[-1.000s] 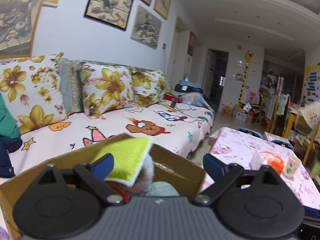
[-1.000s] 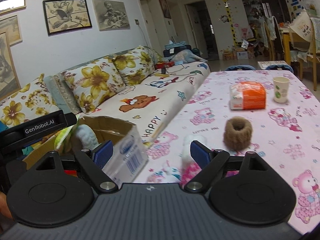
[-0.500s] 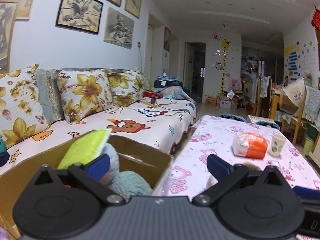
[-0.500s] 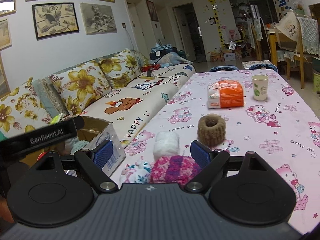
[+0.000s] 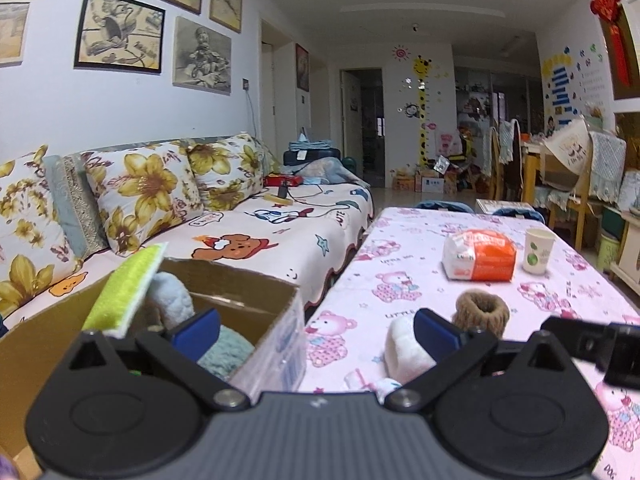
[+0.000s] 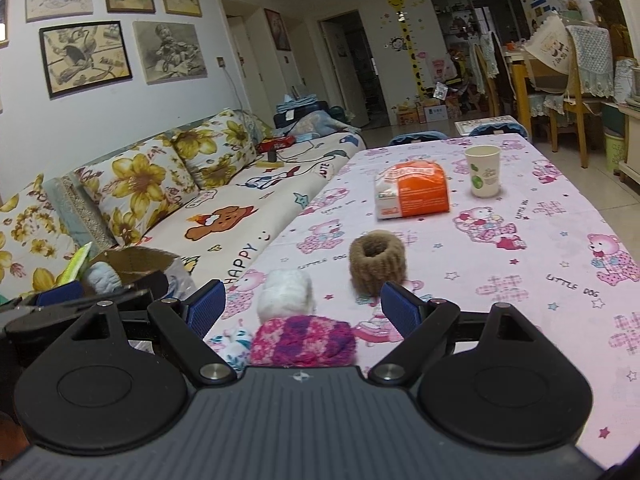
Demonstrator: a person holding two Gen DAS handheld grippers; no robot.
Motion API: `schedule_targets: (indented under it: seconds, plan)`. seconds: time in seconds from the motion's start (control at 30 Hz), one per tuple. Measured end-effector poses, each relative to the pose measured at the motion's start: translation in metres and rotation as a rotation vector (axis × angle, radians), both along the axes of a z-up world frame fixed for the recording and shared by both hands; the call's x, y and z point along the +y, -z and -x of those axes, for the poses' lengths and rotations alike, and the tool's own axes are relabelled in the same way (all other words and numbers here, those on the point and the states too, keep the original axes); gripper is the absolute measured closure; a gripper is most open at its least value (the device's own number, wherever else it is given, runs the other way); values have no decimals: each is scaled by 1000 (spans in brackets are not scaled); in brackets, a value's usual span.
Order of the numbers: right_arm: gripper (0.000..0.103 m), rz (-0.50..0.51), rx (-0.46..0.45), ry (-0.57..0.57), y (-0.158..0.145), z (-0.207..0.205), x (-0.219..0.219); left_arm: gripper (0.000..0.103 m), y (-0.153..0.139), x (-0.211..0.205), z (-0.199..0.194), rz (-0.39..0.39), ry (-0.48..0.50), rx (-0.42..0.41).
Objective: Organize soft objects
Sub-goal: 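Move both tools back from the box to the remaining items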
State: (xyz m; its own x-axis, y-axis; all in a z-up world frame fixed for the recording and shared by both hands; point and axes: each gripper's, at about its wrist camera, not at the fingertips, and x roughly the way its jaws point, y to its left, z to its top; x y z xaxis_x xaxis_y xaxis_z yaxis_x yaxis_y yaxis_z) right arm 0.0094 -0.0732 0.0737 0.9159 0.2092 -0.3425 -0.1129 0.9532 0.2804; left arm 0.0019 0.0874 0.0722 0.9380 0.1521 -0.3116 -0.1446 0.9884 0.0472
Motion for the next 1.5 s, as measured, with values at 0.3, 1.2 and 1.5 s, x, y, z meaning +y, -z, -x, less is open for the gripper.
schedule_targets:
  seconds: [0.3,1.2,1.5]
  plan:
    - [0,-15,16,48,6,-6,-9,1,11,-20,-3,-43,47,22]
    - [0,-60,135,153,30,-45,-23,1,65,-54,-54,106,286,205]
    - [0,-80,155,184,28,-44,-39,1,69,-91,-45,184,543,241]
